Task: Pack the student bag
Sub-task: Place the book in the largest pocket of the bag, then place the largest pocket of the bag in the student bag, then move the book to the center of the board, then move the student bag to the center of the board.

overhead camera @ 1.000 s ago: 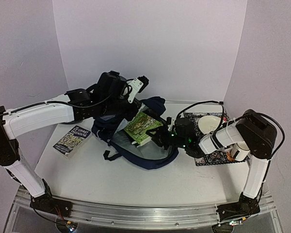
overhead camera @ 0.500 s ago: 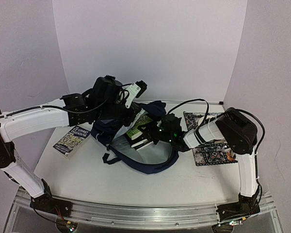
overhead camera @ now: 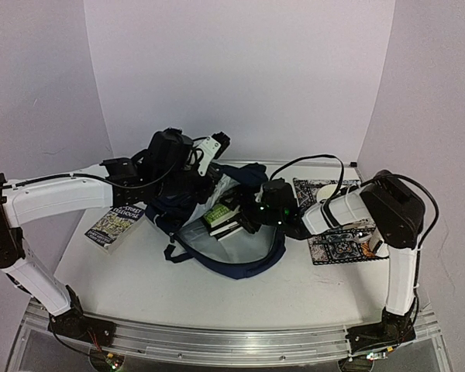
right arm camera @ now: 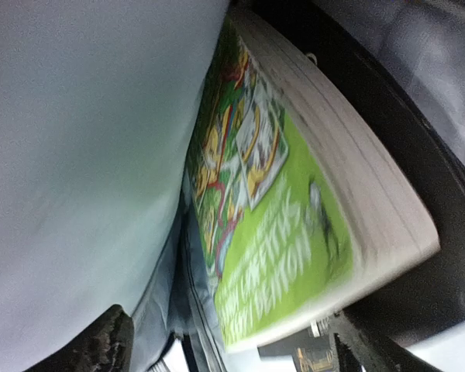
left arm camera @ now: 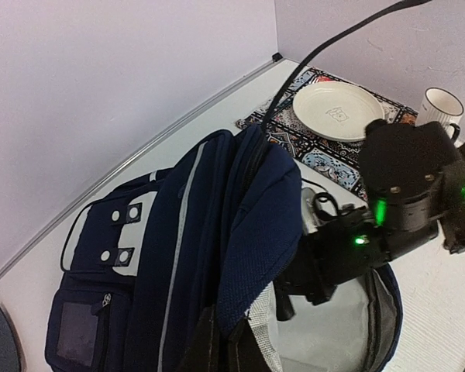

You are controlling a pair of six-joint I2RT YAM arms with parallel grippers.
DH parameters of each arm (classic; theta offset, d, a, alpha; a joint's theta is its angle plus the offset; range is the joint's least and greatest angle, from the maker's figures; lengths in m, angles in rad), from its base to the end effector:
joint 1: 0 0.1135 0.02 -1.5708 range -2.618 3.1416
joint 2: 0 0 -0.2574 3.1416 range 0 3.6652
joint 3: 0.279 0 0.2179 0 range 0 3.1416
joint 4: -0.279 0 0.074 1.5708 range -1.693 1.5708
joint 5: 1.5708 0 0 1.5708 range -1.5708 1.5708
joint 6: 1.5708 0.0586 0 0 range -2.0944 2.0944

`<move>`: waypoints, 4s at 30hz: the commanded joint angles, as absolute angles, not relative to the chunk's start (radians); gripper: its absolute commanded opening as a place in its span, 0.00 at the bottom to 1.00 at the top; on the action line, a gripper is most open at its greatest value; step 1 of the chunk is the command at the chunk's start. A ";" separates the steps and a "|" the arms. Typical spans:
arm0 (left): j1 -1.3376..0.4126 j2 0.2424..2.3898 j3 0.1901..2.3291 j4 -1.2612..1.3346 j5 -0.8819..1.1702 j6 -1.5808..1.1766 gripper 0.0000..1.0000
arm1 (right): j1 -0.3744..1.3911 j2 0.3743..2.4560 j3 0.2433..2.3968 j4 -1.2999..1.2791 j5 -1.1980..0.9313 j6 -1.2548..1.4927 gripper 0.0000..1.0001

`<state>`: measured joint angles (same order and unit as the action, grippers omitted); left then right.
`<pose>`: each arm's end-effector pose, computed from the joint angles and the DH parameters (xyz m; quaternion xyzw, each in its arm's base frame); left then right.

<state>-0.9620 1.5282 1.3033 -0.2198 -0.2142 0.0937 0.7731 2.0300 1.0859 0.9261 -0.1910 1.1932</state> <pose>0.2076 -0.2760 0.3260 0.3742 0.7551 -0.1412 0.5195 0.3051 0.3132 0.2074 0.0827 0.7085 0.6182 0.3301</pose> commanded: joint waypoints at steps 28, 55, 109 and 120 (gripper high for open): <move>-0.747 1.492 1.150 -0.240 -0.125 -0.104 0.91 | 0.779 1.139 0.648 0.348 0.051 0.632 0.98; -0.129 1.726 1.325 -0.562 0.011 -0.191 0.99 | 0.779 1.130 0.642 0.307 -0.066 0.485 0.98; -0.594 1.684 0.690 -0.443 0.163 -0.632 0.73 | 0.962 1.743 0.963 0.311 -0.290 0.470 0.96; -0.649 1.653 0.613 -0.444 0.167 -0.630 0.72 | 0.918 2.070 1.323 0.265 -0.106 0.396 0.94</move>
